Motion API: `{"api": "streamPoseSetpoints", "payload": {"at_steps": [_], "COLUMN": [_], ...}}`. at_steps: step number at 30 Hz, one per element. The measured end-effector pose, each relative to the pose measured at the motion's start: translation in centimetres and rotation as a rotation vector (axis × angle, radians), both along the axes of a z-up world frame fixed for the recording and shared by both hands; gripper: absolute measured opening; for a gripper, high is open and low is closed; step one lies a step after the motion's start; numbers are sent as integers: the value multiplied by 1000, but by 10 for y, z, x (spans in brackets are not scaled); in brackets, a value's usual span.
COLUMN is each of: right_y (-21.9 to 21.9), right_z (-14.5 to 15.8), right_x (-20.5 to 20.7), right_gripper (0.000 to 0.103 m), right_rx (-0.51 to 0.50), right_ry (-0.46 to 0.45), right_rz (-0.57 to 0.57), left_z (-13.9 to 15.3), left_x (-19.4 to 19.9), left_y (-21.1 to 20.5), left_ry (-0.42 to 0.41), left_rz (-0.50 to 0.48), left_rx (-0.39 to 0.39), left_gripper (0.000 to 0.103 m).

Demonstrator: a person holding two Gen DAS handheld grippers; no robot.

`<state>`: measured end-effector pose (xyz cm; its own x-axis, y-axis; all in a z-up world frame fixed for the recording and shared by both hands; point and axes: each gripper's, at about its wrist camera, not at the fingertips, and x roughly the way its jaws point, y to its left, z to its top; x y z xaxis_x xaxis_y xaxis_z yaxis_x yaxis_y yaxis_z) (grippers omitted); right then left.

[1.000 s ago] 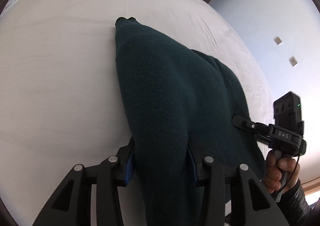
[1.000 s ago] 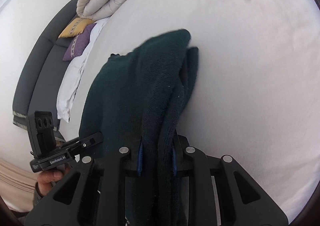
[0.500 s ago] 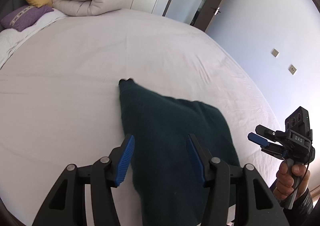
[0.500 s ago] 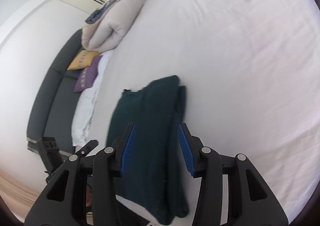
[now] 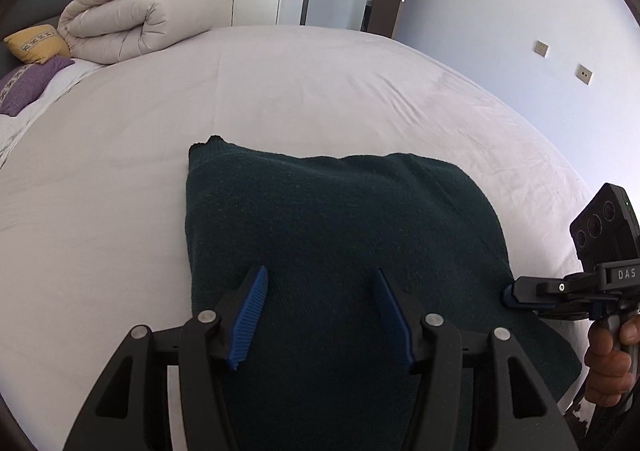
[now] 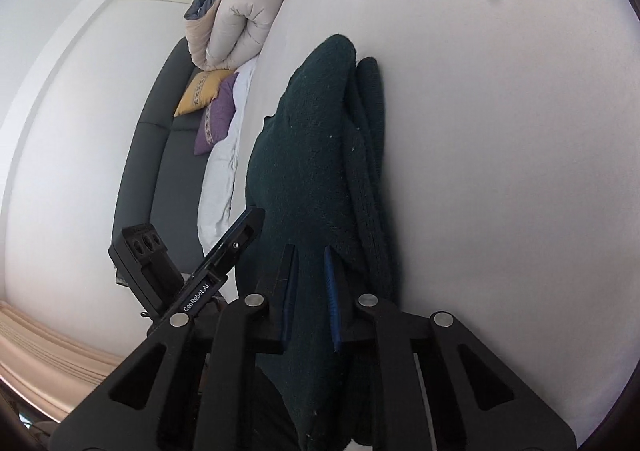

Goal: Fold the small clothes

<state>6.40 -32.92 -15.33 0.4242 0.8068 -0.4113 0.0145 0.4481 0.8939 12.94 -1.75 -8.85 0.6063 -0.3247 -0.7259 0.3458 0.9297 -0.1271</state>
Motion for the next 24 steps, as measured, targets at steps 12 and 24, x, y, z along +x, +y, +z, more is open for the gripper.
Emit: {"api": "streamPoseSetpoints", "payload": {"at_steps": [12,24], "right_y": [6,-34], "right_z": [54,19], "right_x": [72,74], "right_gripper": [16,15], "right_rx": [-45,-68], "right_ry": [-72,-45], "right_rz": [32,-125], "left_z": [-3,-5], "left_x": [1,1], "left_y": [-1,-4], "left_ry": [-1,-5], "left_rz": [-2,0], "left_rx": [-9,-4], "left_gripper": [59,59]}}
